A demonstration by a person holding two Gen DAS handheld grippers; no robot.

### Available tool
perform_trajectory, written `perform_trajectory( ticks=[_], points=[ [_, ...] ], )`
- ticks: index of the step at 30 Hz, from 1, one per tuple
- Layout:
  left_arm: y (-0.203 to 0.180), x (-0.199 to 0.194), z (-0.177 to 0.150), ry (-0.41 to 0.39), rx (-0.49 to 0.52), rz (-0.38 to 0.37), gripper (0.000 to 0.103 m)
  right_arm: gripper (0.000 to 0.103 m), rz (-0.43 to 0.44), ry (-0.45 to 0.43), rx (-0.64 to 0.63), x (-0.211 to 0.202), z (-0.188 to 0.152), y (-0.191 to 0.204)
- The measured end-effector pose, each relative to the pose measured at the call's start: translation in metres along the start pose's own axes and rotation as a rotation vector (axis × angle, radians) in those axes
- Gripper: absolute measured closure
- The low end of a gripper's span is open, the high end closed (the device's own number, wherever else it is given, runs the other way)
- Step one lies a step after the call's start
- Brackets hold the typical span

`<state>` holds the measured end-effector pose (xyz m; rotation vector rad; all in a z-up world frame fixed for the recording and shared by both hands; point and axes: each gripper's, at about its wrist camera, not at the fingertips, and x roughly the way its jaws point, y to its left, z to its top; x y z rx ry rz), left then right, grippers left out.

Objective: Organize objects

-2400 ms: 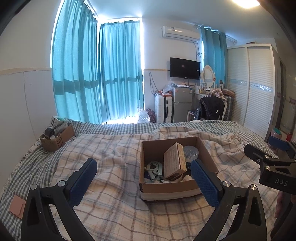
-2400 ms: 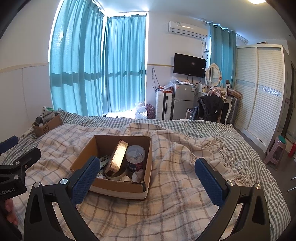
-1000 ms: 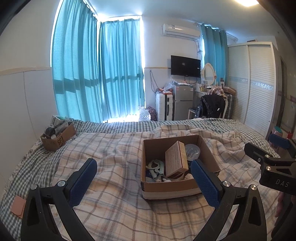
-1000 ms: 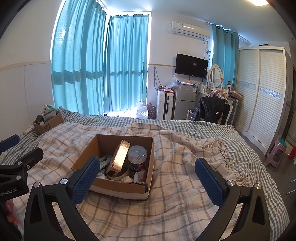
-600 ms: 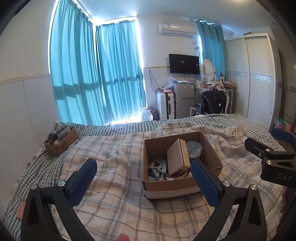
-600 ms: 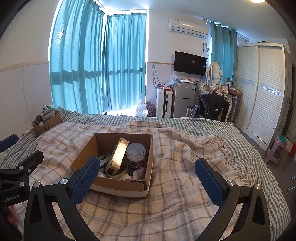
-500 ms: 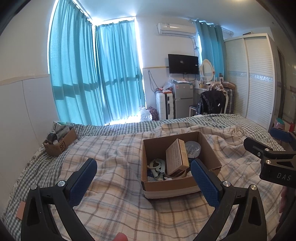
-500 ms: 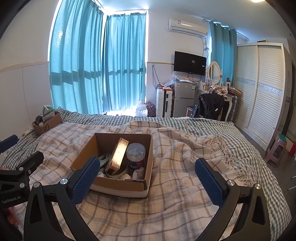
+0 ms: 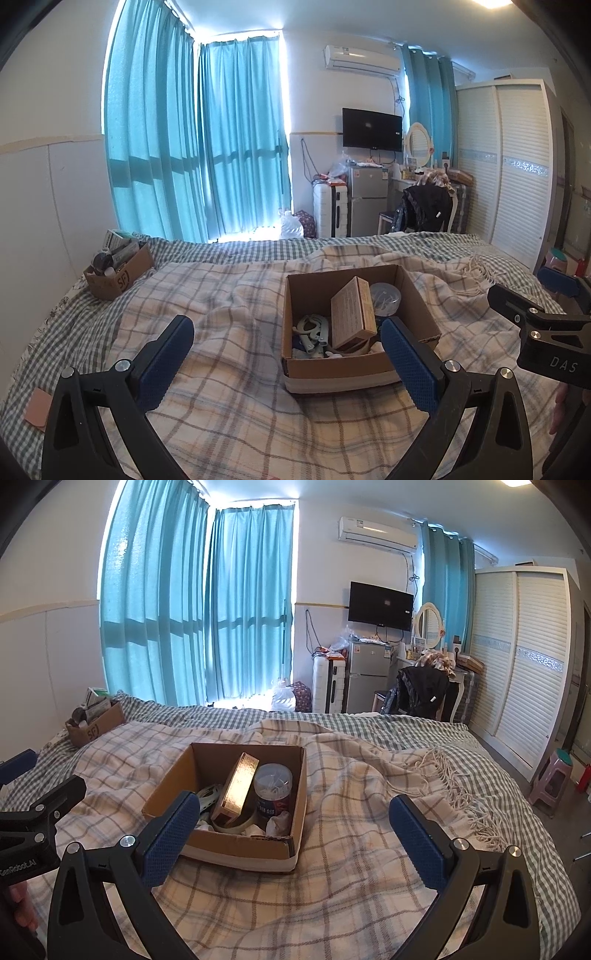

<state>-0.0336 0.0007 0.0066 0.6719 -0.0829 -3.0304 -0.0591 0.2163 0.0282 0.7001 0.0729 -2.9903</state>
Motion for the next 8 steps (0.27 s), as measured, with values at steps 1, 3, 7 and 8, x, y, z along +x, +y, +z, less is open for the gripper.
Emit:
perform_trajectory(
  ticks=[1,3,7,8],
  points=[
    [-0.0001,-0.0002,0.0,-0.001,0.001,0.001,0.0,0.0,0.001,0.0,-0.001,0.0,-0.0003,0.0002],
    [-0.0005,-0.0001,-0.0002,-0.002,0.003,0.005,0.0,0.0,0.001,0.003,0.0,0.0005,-0.0011,-0.0006],
    [0.0005,-0.0019,-0.0006,-0.012,-0.008,0.013,0.0,0.0,0.0,0.008,0.004,0.0011,-0.0026,-0.0021],
    [0.0007,-0.0016,-0.0006,-0.011,-0.01,0.012,0.0,0.0,-0.001,0.009,0.005,0.0014,-0.0026,-0.0021]
  ],
)
